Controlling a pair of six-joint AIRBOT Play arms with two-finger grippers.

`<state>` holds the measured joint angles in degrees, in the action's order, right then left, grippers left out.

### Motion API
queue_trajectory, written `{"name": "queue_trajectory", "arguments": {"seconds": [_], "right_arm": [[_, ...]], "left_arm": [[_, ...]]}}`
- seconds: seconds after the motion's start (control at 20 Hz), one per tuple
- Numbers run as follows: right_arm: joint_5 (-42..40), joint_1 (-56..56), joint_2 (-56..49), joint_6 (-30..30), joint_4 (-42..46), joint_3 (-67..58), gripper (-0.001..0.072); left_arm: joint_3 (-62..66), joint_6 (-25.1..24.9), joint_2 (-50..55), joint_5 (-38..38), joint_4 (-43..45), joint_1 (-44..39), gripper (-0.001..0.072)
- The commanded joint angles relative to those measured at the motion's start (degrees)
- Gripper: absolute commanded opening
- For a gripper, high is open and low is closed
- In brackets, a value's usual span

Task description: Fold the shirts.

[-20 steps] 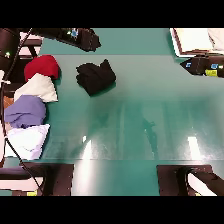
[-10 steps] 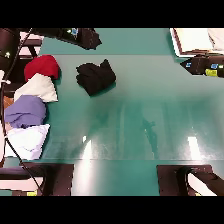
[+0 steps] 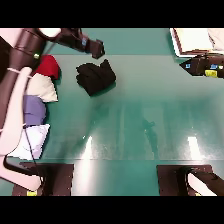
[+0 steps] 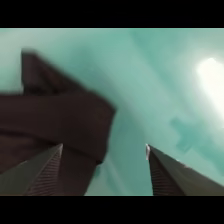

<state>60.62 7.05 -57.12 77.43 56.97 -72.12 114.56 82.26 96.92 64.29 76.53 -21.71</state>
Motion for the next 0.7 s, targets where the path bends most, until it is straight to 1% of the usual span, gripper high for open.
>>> {"name": "queue_trajectory", "arguments": {"seconds": [0.0, 0.2, 0.4, 0.45, 0.5, 0.55, 0.65], "right_arm": [[0.22, 0.02, -0.02, 0.0, -0.02, 0.02, 0.0019], [0.39, 0.02, -0.02, 0.0, -0.02, 0.02, 0.0019], [0.37, 0.02, -0.02, 0.0, -0.02, 0.02, 0.0019], [0.31, 0.02, -0.02, 0.0, -0.02, 0.02, 0.0019], [0.15, 0.02, -0.02, 0.02, -0.04, 0.02, 0.0019], [-0.02, 0.02, -0.02, 0.02, -0.04, -0.07, 0.0019], [-0.07, 0.02, 0.0, 0.0, 0.11, -1.53, 0.0019]], "left_arm": [[0.0, 2.82, 8.79, 0.48, 2.82, 0.0, 0.0622], [0.02, 3.93, 16.92, -0.87, 2.78, 0.0, 0.0622], [0.07, 4.81, 18.27, -6.51, 2.78, -0.02, 0.0619], [0.37, 4.83, 18.23, -6.97, 2.78, 0.0, 0.0528], [0.92, 4.79, 18.23, -6.6, 2.8, 0.0, 0.0246], [1.9, 4.66, 18.23, -6.08, 2.82, 0.0, 0.0034], [4.24, 4.68, 17.09, -4.04, 3.15, 0.31, 0.0026]]}}
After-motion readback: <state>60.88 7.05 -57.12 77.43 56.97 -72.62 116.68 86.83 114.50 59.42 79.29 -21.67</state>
